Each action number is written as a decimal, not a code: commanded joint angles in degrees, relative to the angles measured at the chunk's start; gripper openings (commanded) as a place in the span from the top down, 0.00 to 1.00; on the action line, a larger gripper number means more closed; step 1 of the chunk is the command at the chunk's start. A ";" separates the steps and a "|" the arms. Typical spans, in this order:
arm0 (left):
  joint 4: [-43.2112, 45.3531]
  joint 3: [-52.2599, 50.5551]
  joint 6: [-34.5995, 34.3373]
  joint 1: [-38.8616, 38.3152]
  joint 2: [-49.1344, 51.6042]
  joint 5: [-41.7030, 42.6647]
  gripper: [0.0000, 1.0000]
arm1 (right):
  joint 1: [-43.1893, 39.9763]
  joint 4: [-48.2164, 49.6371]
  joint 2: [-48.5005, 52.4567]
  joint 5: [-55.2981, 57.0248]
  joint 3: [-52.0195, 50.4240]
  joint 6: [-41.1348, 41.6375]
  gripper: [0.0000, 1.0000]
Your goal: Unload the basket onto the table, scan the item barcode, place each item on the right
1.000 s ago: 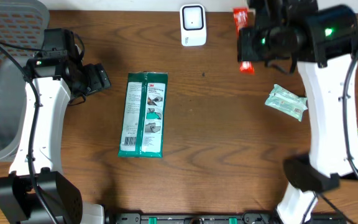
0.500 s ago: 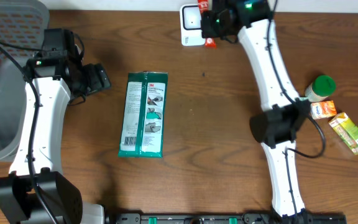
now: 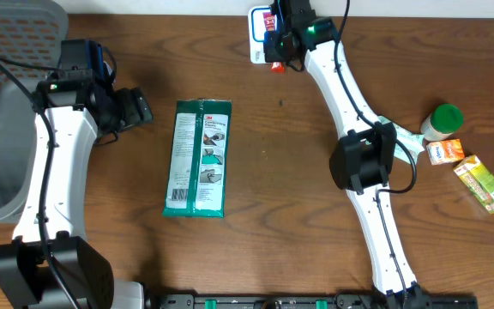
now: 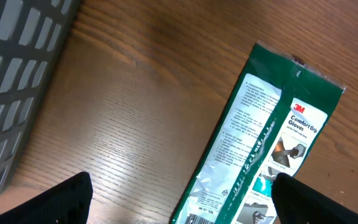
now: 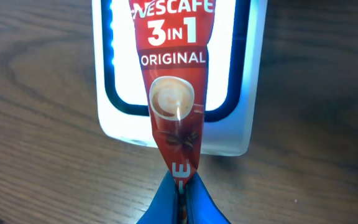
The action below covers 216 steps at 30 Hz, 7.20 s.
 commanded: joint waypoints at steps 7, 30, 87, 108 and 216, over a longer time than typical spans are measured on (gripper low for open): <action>-0.33 0.15 0.33 0.24 0.22 -0.09 0.08 | -1.31 -6.10 -5.07 -6.45 0.81 -0.11 0.99; -0.35 0.15 0.33 0.24 0.22 -0.09 0.08 | -12.72 -42.16 -38.58 17.99 -33.75 4.07 0.99; -0.33 0.15 0.33 0.24 0.22 -0.09 0.08 | 26.69 27.63 -38.64 9.42 -72.98 13.81 0.01; -0.33 0.15 0.33 0.24 0.22 -0.09 0.07 | 23.02 15.15 -33.64 15.87 -72.96 20.35 0.01; 17.81 -21.44 -3.04 -12.02 1.29 13.94 0.87 | 3.17 9.62 -33.73 -40.06 -74.47 -7.74 0.02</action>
